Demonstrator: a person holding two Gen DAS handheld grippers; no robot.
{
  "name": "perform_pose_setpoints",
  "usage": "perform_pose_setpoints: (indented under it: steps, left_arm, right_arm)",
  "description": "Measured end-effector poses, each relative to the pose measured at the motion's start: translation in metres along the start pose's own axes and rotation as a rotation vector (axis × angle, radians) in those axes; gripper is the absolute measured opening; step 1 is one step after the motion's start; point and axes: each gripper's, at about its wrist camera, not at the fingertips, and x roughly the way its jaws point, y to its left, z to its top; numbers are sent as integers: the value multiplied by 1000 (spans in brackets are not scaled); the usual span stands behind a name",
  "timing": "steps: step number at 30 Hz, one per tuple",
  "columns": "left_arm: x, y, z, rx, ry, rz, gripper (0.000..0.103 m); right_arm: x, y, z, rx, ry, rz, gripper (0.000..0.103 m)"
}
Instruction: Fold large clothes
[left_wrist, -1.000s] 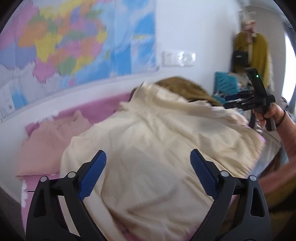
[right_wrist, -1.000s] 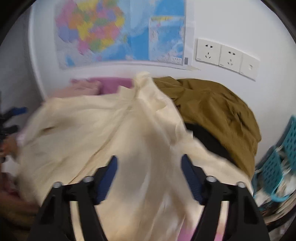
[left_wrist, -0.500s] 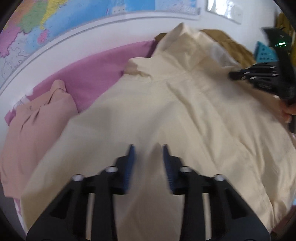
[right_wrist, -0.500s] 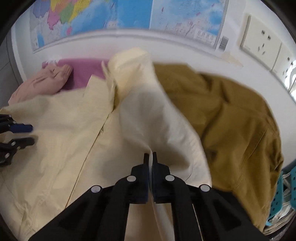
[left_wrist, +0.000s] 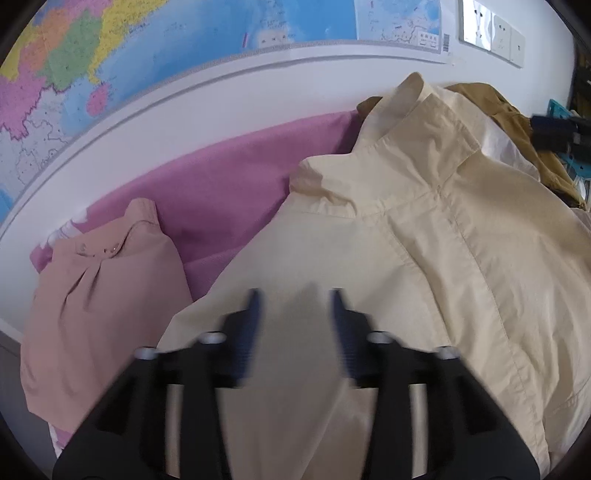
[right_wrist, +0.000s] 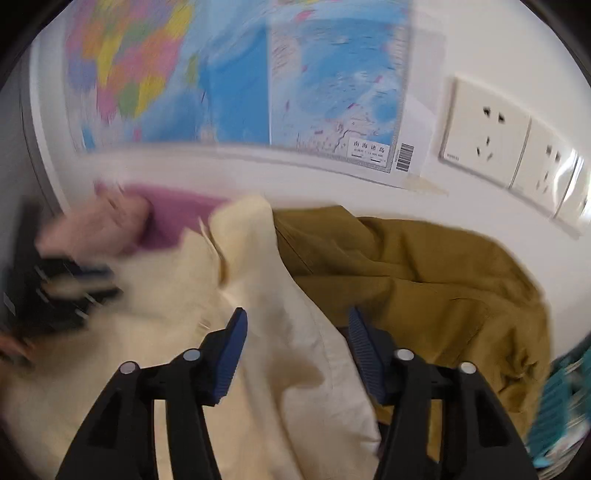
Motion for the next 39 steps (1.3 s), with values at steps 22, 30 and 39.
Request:
perform_pose_setpoints:
  steps: [22, 30, 39]
  left_arm:
    - [-12, -23, 7, 48, -46, -65, 65]
    - [-56, -87, 10, 143, -114, -239, 72]
    - [-60, -151, 11, 214, -100, -329, 73]
  right_arm:
    - [-55, -70, -49, 310, -58, -23, 67]
    - [-157, -146, -245, 799, -38, 79, 74]
    - [-158, -156, -373, 1198, -123, 356, 74]
